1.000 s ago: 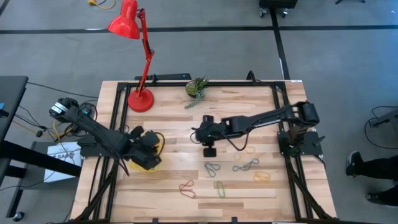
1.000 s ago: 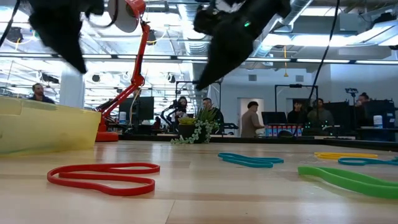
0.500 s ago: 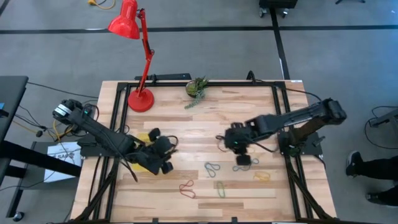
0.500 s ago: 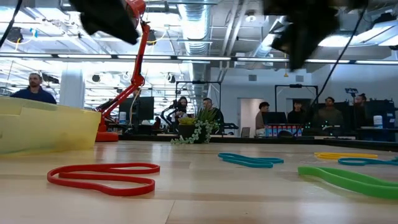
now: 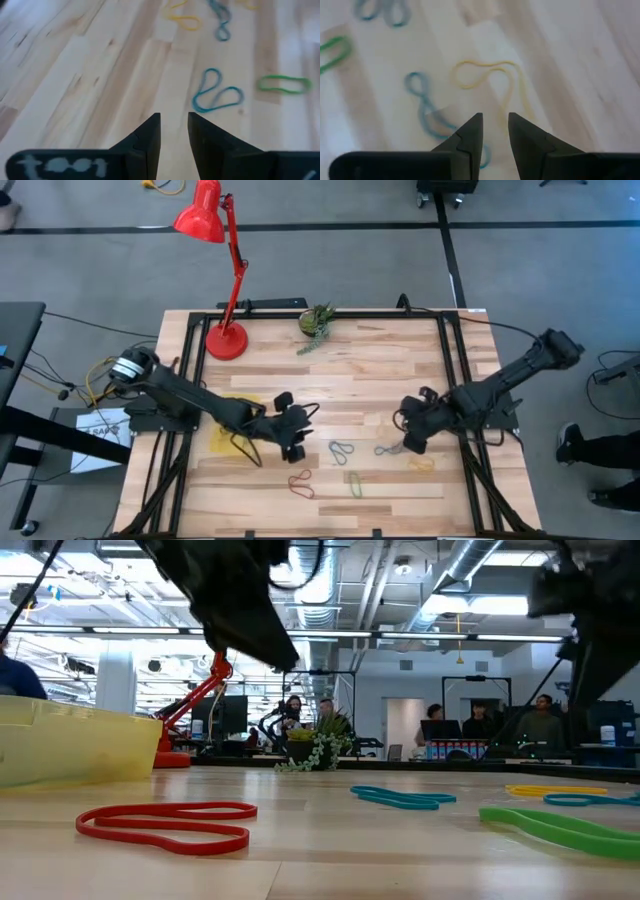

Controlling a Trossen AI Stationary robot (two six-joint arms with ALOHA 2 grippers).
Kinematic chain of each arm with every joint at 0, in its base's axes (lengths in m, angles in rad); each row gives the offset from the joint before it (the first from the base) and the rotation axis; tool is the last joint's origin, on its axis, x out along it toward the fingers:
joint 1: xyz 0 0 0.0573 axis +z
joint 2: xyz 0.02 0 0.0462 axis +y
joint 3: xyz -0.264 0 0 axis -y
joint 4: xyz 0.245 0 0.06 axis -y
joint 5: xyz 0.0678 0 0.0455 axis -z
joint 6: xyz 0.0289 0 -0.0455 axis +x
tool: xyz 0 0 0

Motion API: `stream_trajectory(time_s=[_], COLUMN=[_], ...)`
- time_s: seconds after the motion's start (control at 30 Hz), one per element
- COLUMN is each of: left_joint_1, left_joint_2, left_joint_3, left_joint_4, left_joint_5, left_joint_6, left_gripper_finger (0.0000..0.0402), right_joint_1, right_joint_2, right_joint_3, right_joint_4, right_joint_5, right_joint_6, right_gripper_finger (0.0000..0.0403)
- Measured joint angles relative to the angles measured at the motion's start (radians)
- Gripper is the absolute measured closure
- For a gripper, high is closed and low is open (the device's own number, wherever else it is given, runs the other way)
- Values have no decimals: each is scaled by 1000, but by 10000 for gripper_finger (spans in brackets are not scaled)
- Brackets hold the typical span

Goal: Pick and place items into bin
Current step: Put the yellow rubber band into the yellow bin

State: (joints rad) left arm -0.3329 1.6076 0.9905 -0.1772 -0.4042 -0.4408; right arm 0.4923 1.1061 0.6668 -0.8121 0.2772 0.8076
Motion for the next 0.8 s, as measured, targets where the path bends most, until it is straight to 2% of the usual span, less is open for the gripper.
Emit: stream_trajectory(time_s=[0.17,0.37,0.6,0.8], left_joint_1=[37,47,47,47], left_joint_2=[33,32,31,31], left_joint_3=[-1,-1,-1,-1], left_joint_4=[22,81,119,117], left_joint_5=[-13,-78,-106,-106], left_joint_6=[-6,-12,19,36], left_gripper_finger=[315,315,315,315], right_joint_1=[23,-7,-41,-54], right_joint_2=[40,151,286,320], right_joint_3=[-112,-173,-171,-169], right_joint_4=[135,330,364,371], right_joint_5=[98,94,94,97], right_joint_6=[51,50,84,92], right_gripper_finger=[316,316,316,321])
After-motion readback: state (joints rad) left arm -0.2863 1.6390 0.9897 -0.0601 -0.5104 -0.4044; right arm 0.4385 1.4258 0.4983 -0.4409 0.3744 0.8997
